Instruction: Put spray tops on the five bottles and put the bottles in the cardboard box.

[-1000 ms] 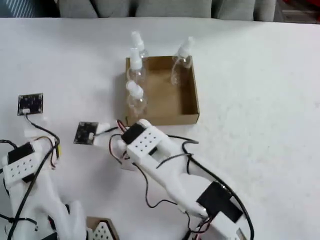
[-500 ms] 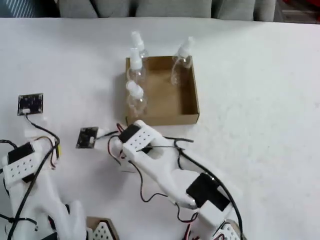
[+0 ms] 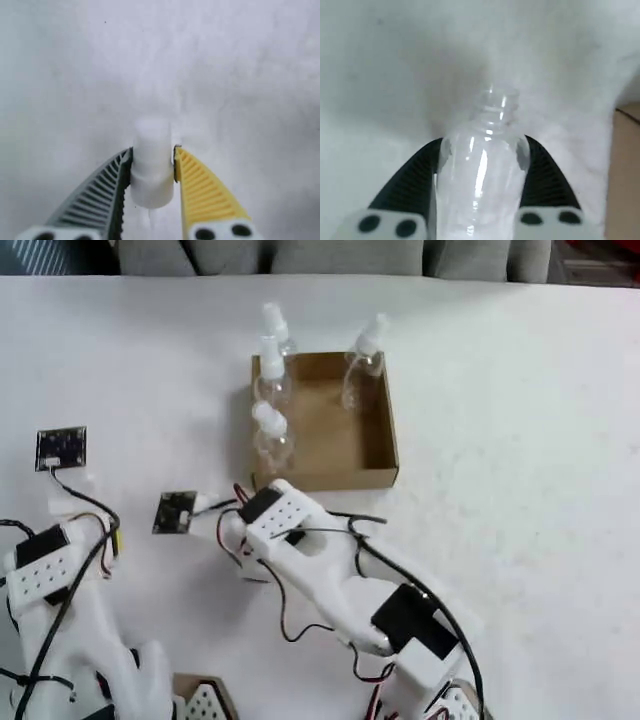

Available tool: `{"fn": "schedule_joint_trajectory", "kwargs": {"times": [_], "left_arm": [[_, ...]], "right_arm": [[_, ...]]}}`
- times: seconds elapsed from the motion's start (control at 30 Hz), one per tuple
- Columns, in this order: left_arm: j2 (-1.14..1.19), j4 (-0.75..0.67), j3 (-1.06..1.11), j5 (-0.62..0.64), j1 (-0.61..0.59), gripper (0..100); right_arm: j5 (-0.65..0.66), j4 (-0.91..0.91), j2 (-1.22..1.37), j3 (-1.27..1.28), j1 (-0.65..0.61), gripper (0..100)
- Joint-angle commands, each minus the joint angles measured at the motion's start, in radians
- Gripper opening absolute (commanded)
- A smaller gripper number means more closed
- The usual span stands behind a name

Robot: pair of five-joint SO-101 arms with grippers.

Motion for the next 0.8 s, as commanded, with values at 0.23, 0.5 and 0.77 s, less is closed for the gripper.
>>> {"fn": "schedule_joint_trajectory", "kwargs": {"times": [0.23, 0.5, 0.77], "left_arm": [[0.004, -0.023, -0.031, 0.008, -0.004, 2], [0.004, -0.074, -0.011, 0.009, 0.012, 2], [-0.004, -0.173, 0.037, 0.011, 0.110, 2]], "right_arm": [[-0.135, 0.205, -0.332, -0.043, 0.042, 1.7], [-0.310, 0.289, -0.602, 0.044, 0.272, 1.7], [-0.333, 0.268, -0.865, 0.328, 0.318, 1.7]]}}
